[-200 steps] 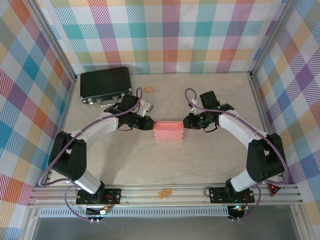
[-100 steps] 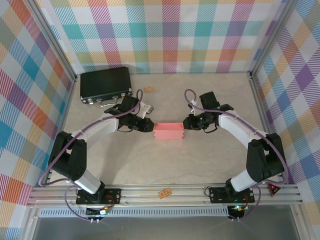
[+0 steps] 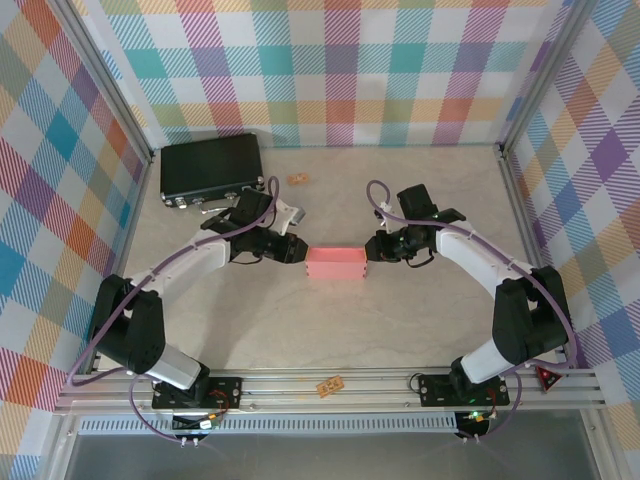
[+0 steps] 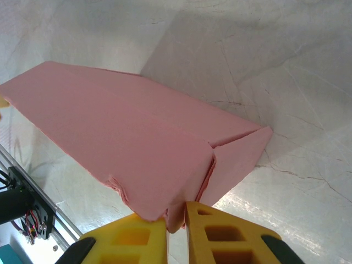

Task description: Fold the paper box

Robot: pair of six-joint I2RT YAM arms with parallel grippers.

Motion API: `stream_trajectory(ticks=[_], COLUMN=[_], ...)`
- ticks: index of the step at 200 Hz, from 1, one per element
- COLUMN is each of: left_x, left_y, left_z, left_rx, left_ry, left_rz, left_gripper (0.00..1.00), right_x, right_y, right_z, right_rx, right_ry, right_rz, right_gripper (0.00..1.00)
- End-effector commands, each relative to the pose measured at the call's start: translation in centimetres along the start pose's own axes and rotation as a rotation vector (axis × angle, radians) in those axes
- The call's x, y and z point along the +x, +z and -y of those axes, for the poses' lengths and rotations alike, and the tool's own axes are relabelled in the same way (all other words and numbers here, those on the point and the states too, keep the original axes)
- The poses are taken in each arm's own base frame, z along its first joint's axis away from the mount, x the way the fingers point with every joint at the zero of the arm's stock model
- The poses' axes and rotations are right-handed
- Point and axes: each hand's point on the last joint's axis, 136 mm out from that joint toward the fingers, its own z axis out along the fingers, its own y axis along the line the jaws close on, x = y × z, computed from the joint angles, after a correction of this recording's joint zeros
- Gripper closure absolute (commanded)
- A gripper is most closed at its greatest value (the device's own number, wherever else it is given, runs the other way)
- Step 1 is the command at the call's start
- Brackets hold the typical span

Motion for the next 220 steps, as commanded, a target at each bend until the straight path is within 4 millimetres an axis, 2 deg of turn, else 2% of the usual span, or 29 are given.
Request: stream_trajectory(ticks=[1, 20, 44, 65, 98, 162, 220], left_x=[-0.8, -1.9, -3.7, -4.2, -3.0, -0.1, 0.6], left_y=[-0.9, -1.2, -0.9, 0.0, 1.7, 2.9, 3.4], left_z=[1.5, 1.6, 0.1, -1.0, -1.8, -2.2, -2.9], left_rx=[0.052, 0.042, -0.034, -0.078, -0.083, -0.077, -0.12], left_ry=[0.006, 0.002, -0.072, -0.135, -0.176, -0.174, -0.159], left_rz=[0.047, 0.09, 0.14, 0.111, 0.018, -0.079, -0.1], left_gripper=[0.77, 0.75, 0.7, 0.68, 0.68, 0.67, 0.67], right_x=[1.4, 1.3, 1.3, 1.3, 1.2, 1.0, 0.7], right_y=[0.8, 0.8, 0.7, 0.8, 0.7, 0.4, -0.2], right_z=[0.3, 0.2, 0.2, 0.2, 0.1, -0.2, -1.0], right_rx=[-0.008, -0.009, -0.008, -0.008, -0.009, -0.011, -0.038], right_ry=[0.001, -0.001, -0.002, -0.001, -0.004, -0.013, -0.045], right_rz=[-0.057, -0.055, -0.055, -0.055, -0.054, -0.039, 0.001], right_gripper=[0.83, 0.83, 0.83, 0.83, 0.83, 0.8, 0.61])
